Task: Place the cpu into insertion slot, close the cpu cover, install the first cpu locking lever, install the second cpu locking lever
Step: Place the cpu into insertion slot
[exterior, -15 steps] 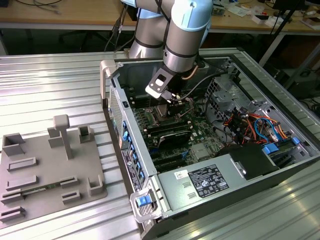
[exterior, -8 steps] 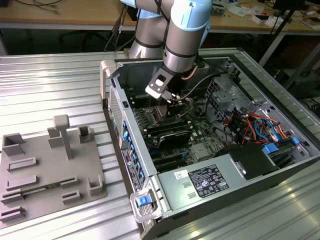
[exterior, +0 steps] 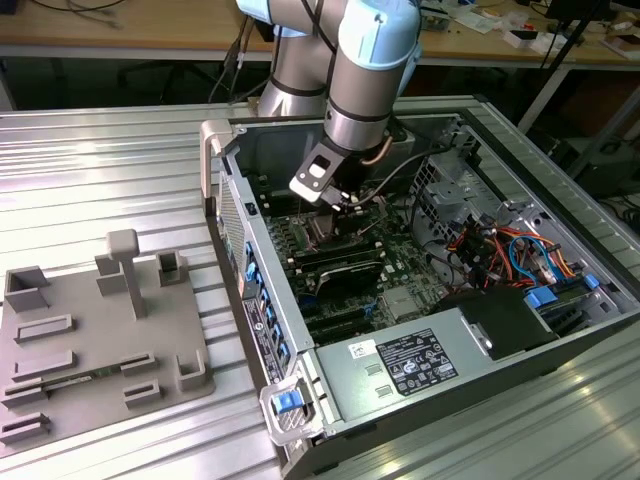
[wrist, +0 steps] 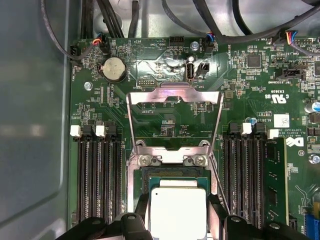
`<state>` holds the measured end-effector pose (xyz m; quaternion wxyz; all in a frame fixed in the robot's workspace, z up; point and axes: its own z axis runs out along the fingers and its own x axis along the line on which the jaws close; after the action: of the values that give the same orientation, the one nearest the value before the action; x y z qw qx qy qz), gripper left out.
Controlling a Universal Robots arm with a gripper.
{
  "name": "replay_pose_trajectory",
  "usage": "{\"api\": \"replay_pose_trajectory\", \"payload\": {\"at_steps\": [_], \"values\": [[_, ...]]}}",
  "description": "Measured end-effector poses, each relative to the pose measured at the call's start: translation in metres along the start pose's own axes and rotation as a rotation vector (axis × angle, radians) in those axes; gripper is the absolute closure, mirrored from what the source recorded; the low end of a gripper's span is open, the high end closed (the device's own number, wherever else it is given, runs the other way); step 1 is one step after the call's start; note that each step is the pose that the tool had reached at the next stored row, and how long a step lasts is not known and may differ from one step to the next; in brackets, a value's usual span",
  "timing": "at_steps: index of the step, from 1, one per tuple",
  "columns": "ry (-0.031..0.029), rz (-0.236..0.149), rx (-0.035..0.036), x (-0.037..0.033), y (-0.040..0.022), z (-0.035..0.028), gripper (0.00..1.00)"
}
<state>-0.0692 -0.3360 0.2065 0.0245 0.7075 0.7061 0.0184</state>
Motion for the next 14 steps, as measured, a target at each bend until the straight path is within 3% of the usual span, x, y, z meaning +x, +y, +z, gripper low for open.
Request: {"api": "replay_pose_trajectory", "payload": {"at_steps": [10,14], "values": [[0.0001,0.000,0.0019,0.0003,0.0001,0.0024,0.45],[0.0002,0.000,0.0029,0.0034,0.0004,0.0026,0.45]]}}
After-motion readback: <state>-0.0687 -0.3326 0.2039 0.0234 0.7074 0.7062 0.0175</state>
